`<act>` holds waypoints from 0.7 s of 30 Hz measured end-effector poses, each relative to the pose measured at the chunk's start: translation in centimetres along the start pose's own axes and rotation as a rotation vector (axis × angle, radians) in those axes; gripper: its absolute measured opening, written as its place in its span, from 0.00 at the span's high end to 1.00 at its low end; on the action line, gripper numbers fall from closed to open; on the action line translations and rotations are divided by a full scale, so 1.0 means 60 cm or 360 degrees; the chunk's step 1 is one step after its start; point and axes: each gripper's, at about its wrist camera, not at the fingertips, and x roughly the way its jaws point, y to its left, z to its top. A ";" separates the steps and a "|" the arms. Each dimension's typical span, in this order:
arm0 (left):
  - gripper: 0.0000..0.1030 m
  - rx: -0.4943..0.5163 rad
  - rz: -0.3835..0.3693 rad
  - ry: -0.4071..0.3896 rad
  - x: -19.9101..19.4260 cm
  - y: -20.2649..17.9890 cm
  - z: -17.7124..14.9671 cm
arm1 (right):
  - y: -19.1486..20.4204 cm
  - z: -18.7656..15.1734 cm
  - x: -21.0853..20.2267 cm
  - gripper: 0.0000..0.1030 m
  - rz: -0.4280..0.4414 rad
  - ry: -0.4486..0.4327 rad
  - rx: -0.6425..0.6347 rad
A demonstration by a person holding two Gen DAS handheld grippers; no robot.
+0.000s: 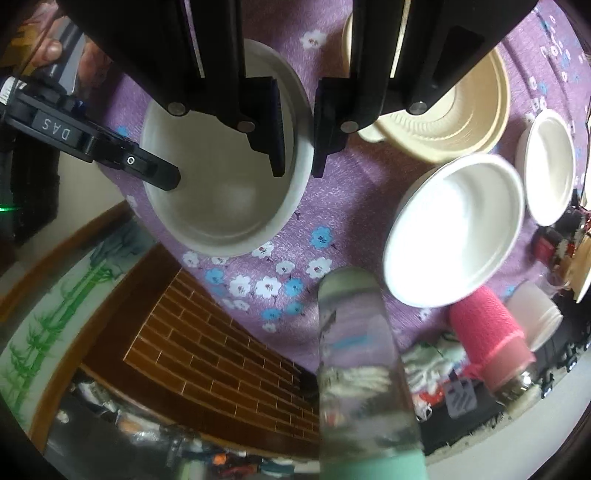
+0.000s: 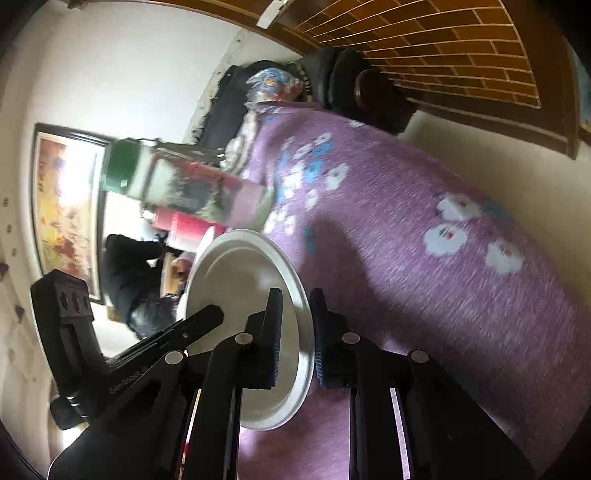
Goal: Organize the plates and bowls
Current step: 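Grip the white paper plate with both tools and carry it over the red plates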
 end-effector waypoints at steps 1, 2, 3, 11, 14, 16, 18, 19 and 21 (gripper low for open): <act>0.88 -0.0002 -0.0006 -0.0010 -0.008 0.000 -0.005 | 0.004 -0.004 -0.005 0.85 0.0017 -0.0003 0.0001; 0.88 -0.0005 -0.0005 -0.0025 -0.020 0.001 -0.011 | 0.006 -0.009 -0.010 0.85 0.0037 -0.0003 0.0011; 0.88 -0.0009 -0.0003 -0.0043 -0.032 0.003 -0.019 | 0.009 -0.014 -0.014 0.85 0.0060 0.0002 0.0021; 0.88 -0.0179 0.0130 -0.0205 -0.138 0.052 -0.118 | 0.098 -0.089 -0.033 0.85 0.0112 0.0084 -0.0142; 0.88 -0.0300 0.0237 -0.0265 -0.183 0.095 -0.175 | 0.148 -0.135 -0.015 0.84 0.0134 0.0184 -0.0249; 0.88 -0.0382 0.0311 -0.0297 -0.209 0.126 -0.213 | 0.188 -0.174 0.007 0.84 0.0155 0.0275 -0.0335; 0.88 -0.0465 0.0403 -0.0324 -0.238 0.157 -0.259 | 0.220 -0.208 0.029 0.84 0.0178 0.0347 -0.0402; 0.88 -0.0511 0.0443 -0.0333 -0.253 0.173 -0.282 | 0.242 -0.232 0.045 0.84 0.0195 0.0401 -0.0446; 0.88 -0.0620 0.0497 -0.0353 -0.281 0.210 -0.330 | 0.284 -0.279 0.078 0.84 0.0221 0.0504 -0.0528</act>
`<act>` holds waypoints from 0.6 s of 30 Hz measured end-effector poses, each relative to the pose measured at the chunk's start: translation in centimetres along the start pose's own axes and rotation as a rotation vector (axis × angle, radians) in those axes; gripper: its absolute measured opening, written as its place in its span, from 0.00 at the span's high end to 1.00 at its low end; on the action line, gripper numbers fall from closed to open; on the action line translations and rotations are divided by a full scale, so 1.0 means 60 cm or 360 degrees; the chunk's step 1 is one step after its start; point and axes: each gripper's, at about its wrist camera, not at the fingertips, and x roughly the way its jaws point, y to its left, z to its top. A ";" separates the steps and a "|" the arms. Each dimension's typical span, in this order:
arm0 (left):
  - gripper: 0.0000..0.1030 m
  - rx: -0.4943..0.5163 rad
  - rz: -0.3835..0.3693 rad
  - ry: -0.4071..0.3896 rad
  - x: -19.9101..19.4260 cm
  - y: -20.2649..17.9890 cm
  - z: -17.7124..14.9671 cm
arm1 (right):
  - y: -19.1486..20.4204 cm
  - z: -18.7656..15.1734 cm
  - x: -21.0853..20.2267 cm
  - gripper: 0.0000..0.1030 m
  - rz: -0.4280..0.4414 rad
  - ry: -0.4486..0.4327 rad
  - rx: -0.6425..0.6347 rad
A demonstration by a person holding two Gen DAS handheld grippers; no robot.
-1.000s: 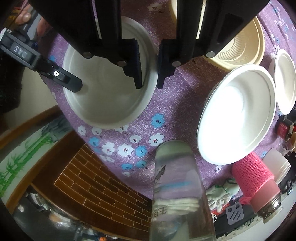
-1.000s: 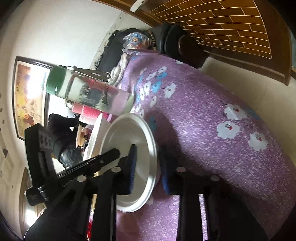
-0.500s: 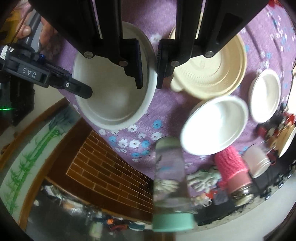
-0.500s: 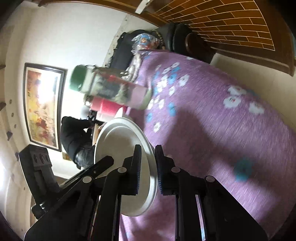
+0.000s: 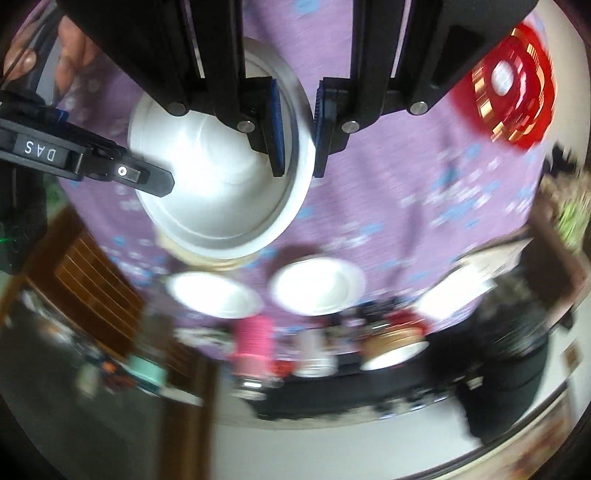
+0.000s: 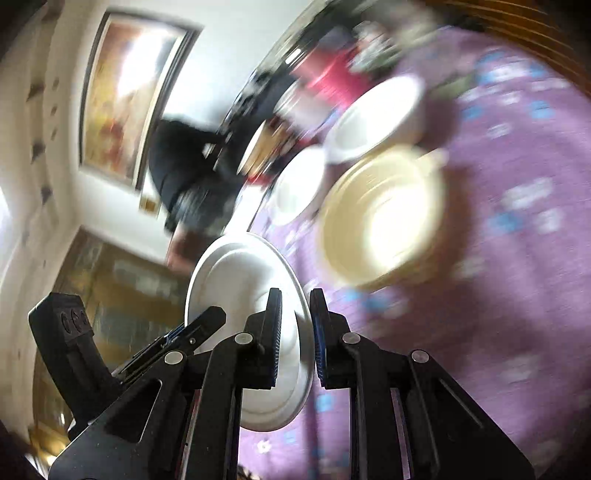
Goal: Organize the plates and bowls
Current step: 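Grip the white paper plate with both tools and carry it over the red plates, then lower the white plate onto the red plate stack and open both tools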
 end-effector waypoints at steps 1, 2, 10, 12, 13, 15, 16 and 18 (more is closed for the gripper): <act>0.88 -0.0054 0.0035 -0.0003 -0.011 0.030 -0.011 | 0.020 -0.010 0.024 0.84 0.0014 0.0049 -0.0030; 0.88 -0.0113 0.0070 -0.0011 -0.021 0.063 -0.024 | 0.038 -0.018 0.045 0.84 0.0026 0.0095 -0.0058; 0.88 -0.0439 0.0299 -0.0013 -0.065 0.257 -0.095 | 0.218 -0.091 0.235 0.84 0.0097 0.0388 -0.0356; 0.88 -0.0526 0.0323 0.0000 -0.068 0.301 -0.114 | 0.250 -0.104 0.269 0.84 0.0102 0.0426 -0.0418; 0.88 -0.0565 0.0340 0.0004 -0.067 0.318 -0.121 | 0.273 -0.118 0.295 0.83 0.0088 0.0456 -0.0477; 0.88 -0.0635 0.0370 0.0029 -0.061 0.353 -0.137 | 0.301 -0.135 0.330 0.83 0.0066 0.0494 -0.0547; 0.88 -0.0676 0.0378 0.0047 -0.055 0.371 -0.145 | 0.316 -0.149 0.355 0.83 0.0047 0.0514 -0.0598; 0.87 -0.0733 0.0392 0.0077 -0.040 0.397 -0.157 | 0.336 -0.172 0.390 0.83 0.0003 0.0535 -0.0684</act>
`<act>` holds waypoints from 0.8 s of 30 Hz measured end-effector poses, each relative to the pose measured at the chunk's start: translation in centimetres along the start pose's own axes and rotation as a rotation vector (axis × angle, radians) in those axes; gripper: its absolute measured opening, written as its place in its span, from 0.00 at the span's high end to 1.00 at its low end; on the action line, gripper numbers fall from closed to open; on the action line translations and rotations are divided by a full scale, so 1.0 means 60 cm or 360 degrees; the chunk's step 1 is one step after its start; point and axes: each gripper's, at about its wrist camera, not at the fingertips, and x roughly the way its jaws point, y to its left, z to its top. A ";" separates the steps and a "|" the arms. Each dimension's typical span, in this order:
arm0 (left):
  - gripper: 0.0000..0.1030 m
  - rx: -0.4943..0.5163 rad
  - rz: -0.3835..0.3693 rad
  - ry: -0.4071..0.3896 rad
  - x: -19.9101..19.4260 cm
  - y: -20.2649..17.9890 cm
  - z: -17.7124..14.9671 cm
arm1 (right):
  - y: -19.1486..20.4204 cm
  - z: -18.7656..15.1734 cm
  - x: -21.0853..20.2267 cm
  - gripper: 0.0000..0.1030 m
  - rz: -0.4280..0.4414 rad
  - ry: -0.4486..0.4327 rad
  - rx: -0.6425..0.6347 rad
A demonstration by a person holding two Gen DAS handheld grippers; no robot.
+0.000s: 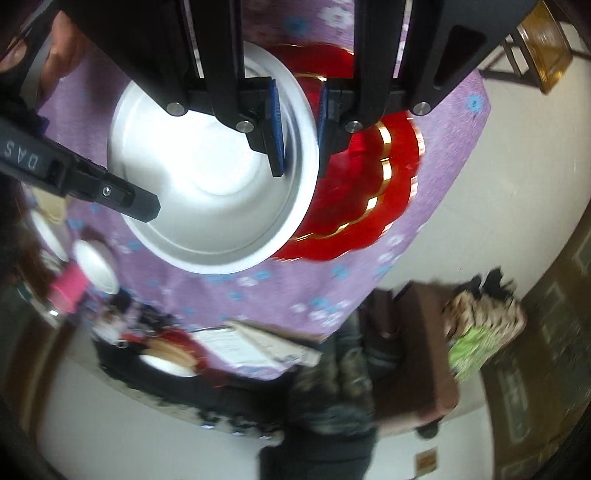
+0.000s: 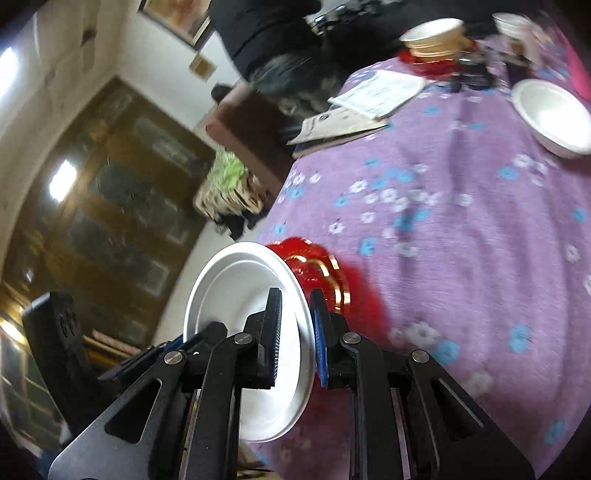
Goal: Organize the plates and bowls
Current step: 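Lower the white plate onto the red plate stack and open both tools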
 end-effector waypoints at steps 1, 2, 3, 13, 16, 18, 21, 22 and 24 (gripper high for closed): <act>0.87 -0.0038 0.0004 0.0030 0.014 0.014 -0.001 | 0.007 -0.002 0.011 0.82 -0.0013 0.0012 -0.0022; 0.86 -0.0059 -0.0002 0.0049 0.020 0.023 -0.002 | 0.017 -0.004 0.032 0.78 -0.0025 0.0034 -0.0055; 0.86 -0.0084 -0.0011 0.0071 0.029 0.034 -0.005 | 0.025 -0.007 0.048 0.75 -0.0033 0.0049 -0.0082; 0.83 -0.0205 0.0129 0.0060 0.045 0.104 -0.012 | 0.056 -0.030 0.113 0.70 -0.0226 0.0053 -0.0358; 0.82 -0.0269 0.0141 0.0023 0.030 0.123 -0.014 | 0.048 -0.027 0.090 0.70 -0.0242 -0.0024 -0.0376; 0.82 -0.0279 0.0130 -0.0005 0.020 0.123 -0.014 | 0.040 -0.021 0.069 0.70 -0.0237 -0.0128 -0.0375; 0.75 -0.0252 0.0064 -0.0018 0.012 0.100 -0.011 | 0.024 -0.021 0.036 0.58 -0.0247 -0.0265 -0.0379; 0.74 -0.0214 0.0032 -0.0023 0.010 0.082 -0.009 | 0.014 -0.023 0.023 0.50 -0.0240 -0.0296 -0.0362; 0.70 -0.0140 -0.0003 -0.0026 0.007 0.050 -0.008 | 0.001 -0.025 0.010 0.50 -0.0239 -0.0324 -0.0335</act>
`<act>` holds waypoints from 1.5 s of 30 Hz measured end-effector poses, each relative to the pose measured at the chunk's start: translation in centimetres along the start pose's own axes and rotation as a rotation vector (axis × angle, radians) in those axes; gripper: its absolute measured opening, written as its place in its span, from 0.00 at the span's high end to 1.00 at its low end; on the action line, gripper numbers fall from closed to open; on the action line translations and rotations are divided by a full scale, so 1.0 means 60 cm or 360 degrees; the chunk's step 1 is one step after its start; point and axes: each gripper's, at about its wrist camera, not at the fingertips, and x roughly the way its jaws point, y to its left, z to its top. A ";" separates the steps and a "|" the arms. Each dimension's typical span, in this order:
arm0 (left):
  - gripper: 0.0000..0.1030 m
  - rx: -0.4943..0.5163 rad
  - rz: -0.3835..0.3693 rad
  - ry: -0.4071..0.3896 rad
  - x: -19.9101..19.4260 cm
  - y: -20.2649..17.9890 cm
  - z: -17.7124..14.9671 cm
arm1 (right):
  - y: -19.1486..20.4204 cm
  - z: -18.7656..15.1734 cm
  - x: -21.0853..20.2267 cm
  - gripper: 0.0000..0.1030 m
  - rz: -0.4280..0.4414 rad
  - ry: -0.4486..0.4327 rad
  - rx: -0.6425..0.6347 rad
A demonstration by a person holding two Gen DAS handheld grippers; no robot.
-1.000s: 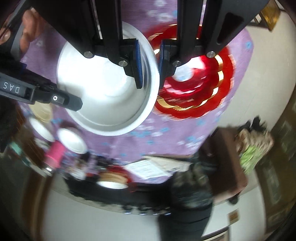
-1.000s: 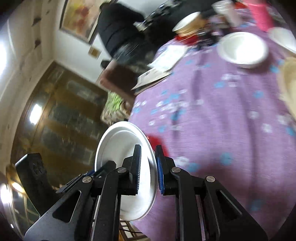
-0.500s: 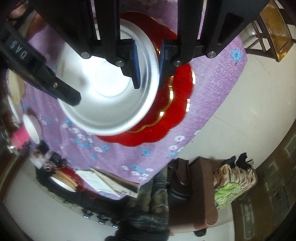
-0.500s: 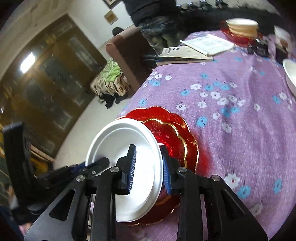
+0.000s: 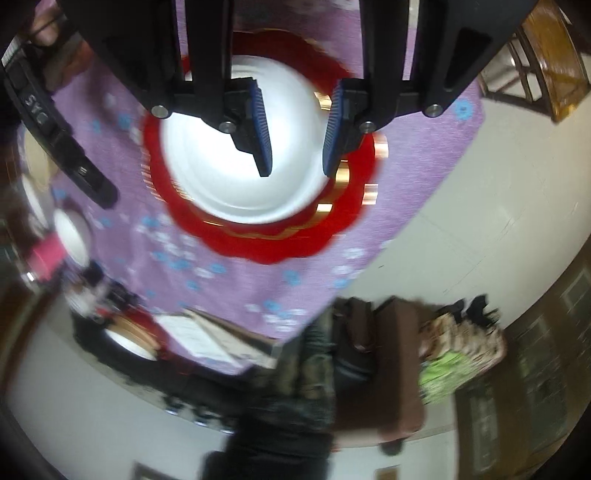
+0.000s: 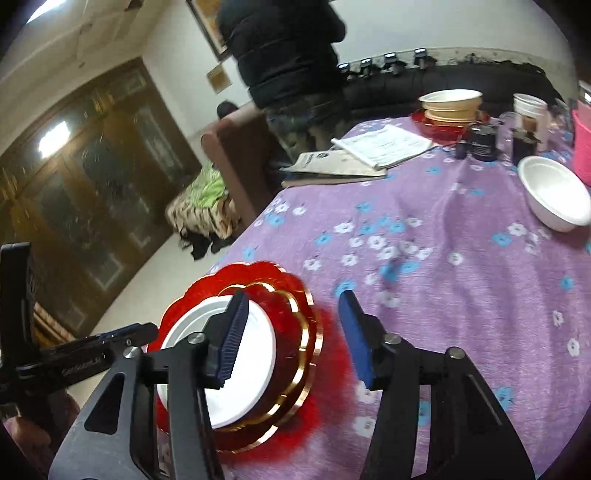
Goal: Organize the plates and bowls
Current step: 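Lower the white plate onto the red plate stack and open both tools, then move both tools toward the beige plastic bowl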
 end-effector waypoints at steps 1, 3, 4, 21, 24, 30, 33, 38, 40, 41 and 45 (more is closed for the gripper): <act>0.67 0.0042 -0.0025 -0.0001 -0.002 -0.020 0.000 | -0.009 -0.001 -0.010 0.50 -0.0015 -0.0018 0.0011; 0.57 0.0128 -0.0081 -0.0002 -0.007 -0.064 -0.002 | -0.020 -0.003 -0.023 0.50 -0.0049 -0.0041 0.0012; 0.54 0.0159 -0.0100 0.0000 -0.010 -0.078 -0.003 | -0.031 0.001 -0.029 0.50 -0.0065 -0.0057 0.0012; 0.45 0.0643 -0.0424 0.0185 0.002 -0.352 -0.023 | -0.413 0.061 -0.324 0.50 -0.0074 -0.0359 0.0831; 0.45 0.0669 -0.0527 0.0251 0.017 -0.409 -0.009 | -0.478 0.062 -0.387 0.50 -0.0123 -0.0300 0.0881; 0.45 0.0663 -0.0632 0.0312 0.042 -0.494 -0.001 | -0.598 0.026 -0.439 0.50 -0.0286 -0.0291 0.1188; 0.45 0.0653 -0.0639 0.0331 0.056 -0.523 -0.002 | -0.626 0.002 -0.422 0.50 -0.0356 -0.0232 0.1285; 0.45 0.0614 -0.0616 0.0380 0.095 -0.564 0.001 | -0.667 -0.045 -0.376 0.51 -0.0278 -0.0117 0.1401; 0.45 0.0607 -0.0604 0.0376 0.105 -0.576 -0.002 | -0.674 -0.046 -0.377 0.51 -0.0183 -0.0108 0.1401; 0.45 0.0597 -0.0606 0.0372 0.107 -0.580 -0.003 | -0.671 -0.042 -0.381 0.51 -0.0189 -0.0120 0.1376; 0.45 0.0619 -0.0588 0.0375 0.116 -0.609 -0.012 | -0.650 -0.037 -0.382 0.51 -0.0210 -0.0092 0.1271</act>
